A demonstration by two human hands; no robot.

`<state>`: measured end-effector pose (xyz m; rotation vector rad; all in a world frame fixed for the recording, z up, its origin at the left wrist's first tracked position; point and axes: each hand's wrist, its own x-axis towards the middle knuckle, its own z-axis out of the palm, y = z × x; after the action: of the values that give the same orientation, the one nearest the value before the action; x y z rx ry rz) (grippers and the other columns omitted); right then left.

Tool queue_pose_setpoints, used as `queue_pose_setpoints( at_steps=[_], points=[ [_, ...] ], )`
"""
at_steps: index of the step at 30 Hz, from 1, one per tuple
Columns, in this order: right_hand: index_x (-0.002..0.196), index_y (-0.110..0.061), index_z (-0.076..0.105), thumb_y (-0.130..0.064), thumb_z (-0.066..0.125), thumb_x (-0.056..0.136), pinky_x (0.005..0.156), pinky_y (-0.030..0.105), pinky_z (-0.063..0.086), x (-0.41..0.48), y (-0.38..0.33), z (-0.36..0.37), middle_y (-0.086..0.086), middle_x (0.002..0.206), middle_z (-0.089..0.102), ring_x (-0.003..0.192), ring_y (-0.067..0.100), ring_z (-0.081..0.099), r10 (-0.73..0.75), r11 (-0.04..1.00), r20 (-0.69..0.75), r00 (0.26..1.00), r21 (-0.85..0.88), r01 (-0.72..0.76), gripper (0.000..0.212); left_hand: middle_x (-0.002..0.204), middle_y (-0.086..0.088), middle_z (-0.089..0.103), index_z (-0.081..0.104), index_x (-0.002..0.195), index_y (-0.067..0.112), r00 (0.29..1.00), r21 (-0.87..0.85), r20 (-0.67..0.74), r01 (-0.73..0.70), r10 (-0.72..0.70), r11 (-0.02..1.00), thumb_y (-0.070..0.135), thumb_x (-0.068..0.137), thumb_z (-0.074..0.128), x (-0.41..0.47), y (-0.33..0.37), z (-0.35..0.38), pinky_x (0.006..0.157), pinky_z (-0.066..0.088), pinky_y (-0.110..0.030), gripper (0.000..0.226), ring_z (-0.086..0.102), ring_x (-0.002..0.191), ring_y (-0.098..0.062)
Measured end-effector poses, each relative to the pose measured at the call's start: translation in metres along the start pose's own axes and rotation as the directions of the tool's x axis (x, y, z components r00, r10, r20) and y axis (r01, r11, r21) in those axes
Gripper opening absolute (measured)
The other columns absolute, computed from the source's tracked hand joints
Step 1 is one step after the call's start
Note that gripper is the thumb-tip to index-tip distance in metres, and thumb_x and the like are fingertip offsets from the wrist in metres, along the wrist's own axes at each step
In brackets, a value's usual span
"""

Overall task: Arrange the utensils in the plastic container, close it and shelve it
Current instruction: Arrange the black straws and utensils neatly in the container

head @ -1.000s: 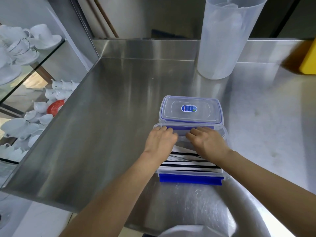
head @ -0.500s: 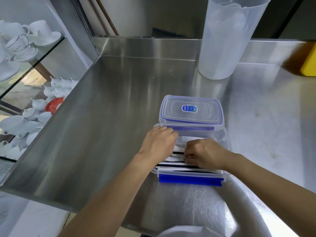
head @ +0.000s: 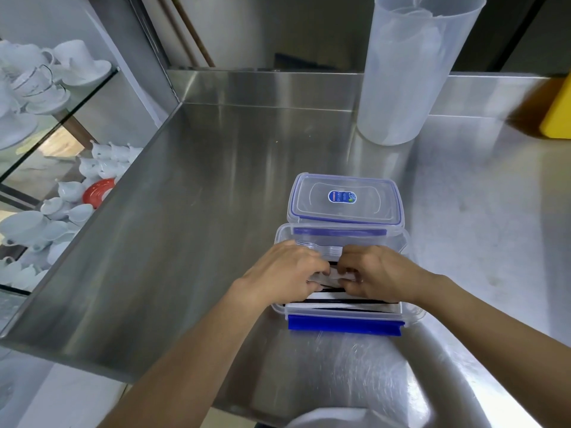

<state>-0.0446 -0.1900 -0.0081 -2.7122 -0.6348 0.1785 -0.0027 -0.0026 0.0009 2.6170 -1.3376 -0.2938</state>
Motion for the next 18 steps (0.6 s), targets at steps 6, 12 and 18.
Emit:
queue_pose_setpoints(
  at_steps=[6, 12, 18],
  points=[
    [0.063, -0.009, 0.067, -0.019, 0.061, 0.067, 0.040, 0.024, 0.041, 0.004, 0.007, 0.002, 0.008, 0.061, 0.063, 0.045, 0.027, 0.057, -0.044, 0.994, -0.171, 0.984, -0.104, 0.026, 0.012, 0.092, -0.001, 0.067, 0.067, 0.099, 0.014, 0.993, 0.140, -0.114, 0.006, 0.010, 0.990, 0.022, 0.079, 0.067, 0.006, -0.006, 0.007, 0.082, 0.038, -0.033, 0.022, 0.059, 0.093, -0.022],
    [0.063, -0.006, 0.067, -0.018, 0.053, 0.071, 0.038, 0.028, 0.050, 0.015, 0.013, 0.003, 0.011, 0.063, 0.064, 0.045, 0.030, 0.058, -0.088, 0.972, -0.261, 0.961, -0.232, 0.026, 0.020, 0.060, 0.002, 0.063, 0.069, 0.068, 0.015, 0.981, 0.201, -0.158, 0.147, -0.116, 0.969, -0.002, 0.043, 0.081, 0.009, -0.006, 0.009, 0.053, 0.048, -0.025, 0.032, 0.060, 0.056, -0.021],
    [0.061, -0.004, 0.059, -0.003, 0.070, 0.067, 0.033, 0.029, 0.043, 0.022, 0.014, 0.015, 0.012, 0.059, 0.058, 0.043, 0.028, 0.054, -0.158, 0.921, -0.321, 0.934, -0.389, 0.022, 0.012, 0.043, 0.000, 0.055, 0.057, 0.045, 0.014, 0.979, 0.267, -0.160, 0.169, -0.130, 0.949, -0.008, 0.022, 0.075, 0.012, 0.005, 0.001, 0.044, 0.041, -0.017, 0.037, 0.053, 0.040, -0.019]
  ],
)
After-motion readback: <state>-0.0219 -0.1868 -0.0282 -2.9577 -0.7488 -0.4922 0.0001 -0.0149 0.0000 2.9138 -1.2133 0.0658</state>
